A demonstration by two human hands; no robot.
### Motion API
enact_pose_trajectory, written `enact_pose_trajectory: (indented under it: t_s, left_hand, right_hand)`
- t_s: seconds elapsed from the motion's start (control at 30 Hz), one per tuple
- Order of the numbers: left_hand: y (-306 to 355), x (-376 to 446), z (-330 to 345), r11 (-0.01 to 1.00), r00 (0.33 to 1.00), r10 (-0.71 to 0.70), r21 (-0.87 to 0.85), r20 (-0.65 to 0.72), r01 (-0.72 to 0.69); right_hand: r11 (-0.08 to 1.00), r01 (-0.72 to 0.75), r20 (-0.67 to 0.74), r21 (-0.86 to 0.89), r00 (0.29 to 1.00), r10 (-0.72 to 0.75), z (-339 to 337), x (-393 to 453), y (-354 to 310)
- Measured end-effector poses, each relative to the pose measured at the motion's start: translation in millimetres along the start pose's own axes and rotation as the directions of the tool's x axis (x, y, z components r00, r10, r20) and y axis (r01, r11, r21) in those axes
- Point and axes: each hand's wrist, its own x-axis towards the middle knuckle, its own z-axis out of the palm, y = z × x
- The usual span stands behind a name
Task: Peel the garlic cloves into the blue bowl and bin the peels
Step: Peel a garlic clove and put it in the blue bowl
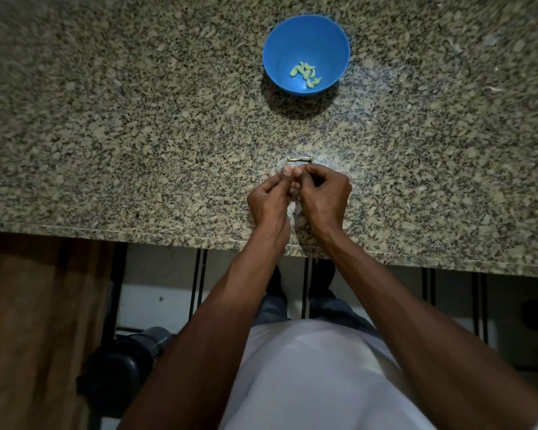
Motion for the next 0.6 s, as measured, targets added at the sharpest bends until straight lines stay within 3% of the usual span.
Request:
enact_pose_trajectory:
  t_s: [0.13,0.3,0.5,0.6]
  left_hand:
    - [2.3,-8.3,8.7,0.977,0.983,-0.17,-0.139,-0.066,0.159]
    - [4.3,-5.7,5.3,0.959,0.965,-0.259,-0.13,-0.049,0.251]
    - [12.4,4.0,-16.7,0.989,0.991,-0.136,0.058,-0.01,0.136]
    - [15.2,5.0,-18.2,0.987,0.994,-0.094,0.132,0.054,0.087]
  right_hand:
    - [0.987,0.115,-0.044,-0.108,0.992,-0.121,5.1,-2.2,3.3]
    - [0.934,0.251,0.055,-0.254,0.968,-0.246,1.0,0.2,4.1]
    - [0.994,0.036,0.328,-0.107,0.945,0.001,-19.2,18.4,-1.3]
    - [0.985,0.063,0.399,-0.163,0.917,0.007,-32.1,27.9,-3.3]
